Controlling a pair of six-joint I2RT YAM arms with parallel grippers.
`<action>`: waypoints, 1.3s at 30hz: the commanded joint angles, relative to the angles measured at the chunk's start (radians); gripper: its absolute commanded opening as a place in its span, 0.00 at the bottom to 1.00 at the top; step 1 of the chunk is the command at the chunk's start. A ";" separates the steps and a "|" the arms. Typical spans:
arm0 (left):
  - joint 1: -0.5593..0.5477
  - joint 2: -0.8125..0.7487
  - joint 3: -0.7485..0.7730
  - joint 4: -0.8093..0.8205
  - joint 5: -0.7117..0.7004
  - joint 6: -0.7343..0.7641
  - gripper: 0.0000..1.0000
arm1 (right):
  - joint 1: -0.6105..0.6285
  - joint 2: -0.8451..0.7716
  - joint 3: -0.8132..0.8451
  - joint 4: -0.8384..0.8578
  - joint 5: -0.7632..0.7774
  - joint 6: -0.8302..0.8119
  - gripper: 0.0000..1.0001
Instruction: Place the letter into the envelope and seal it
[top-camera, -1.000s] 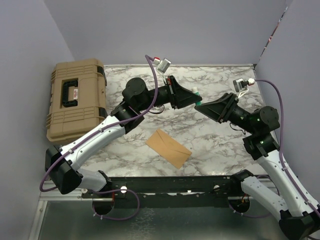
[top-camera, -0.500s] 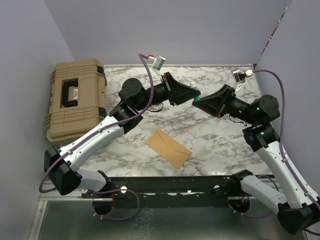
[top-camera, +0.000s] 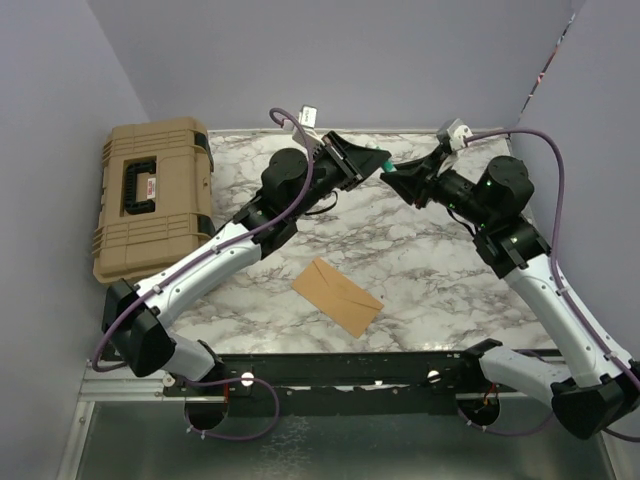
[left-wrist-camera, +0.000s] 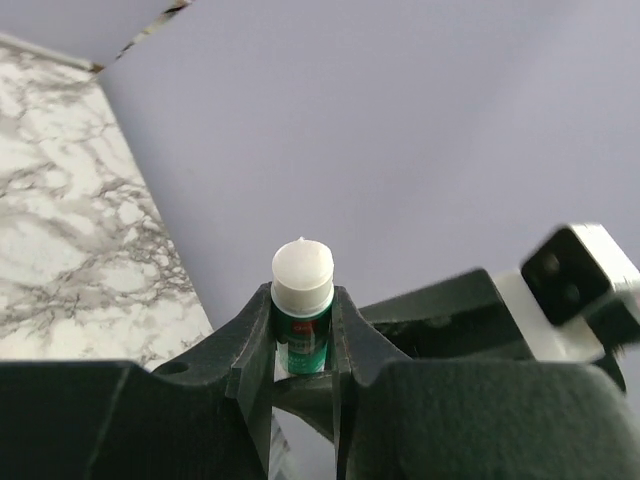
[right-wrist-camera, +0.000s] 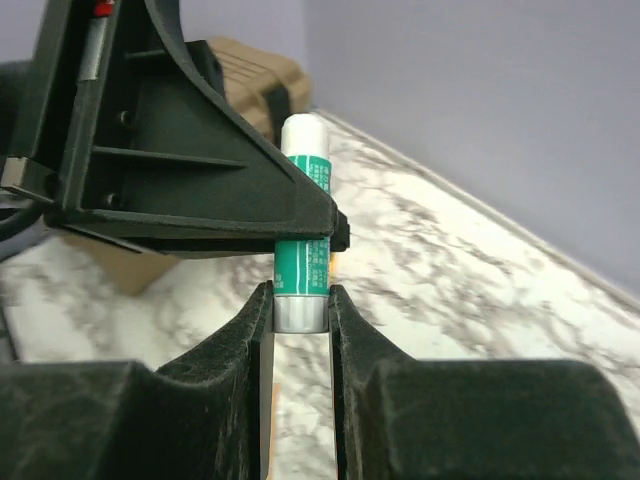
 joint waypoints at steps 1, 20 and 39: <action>-0.019 0.028 0.122 -0.108 -0.179 -0.213 0.00 | 0.041 0.055 0.007 -0.060 0.373 -0.252 0.01; 0.051 0.005 0.064 -0.056 0.356 0.186 0.00 | 0.049 -0.176 0.044 -0.264 -0.053 0.523 0.72; 0.052 -0.071 0.000 0.141 0.673 0.114 0.00 | 0.049 -0.246 -0.291 0.459 -0.231 1.049 0.62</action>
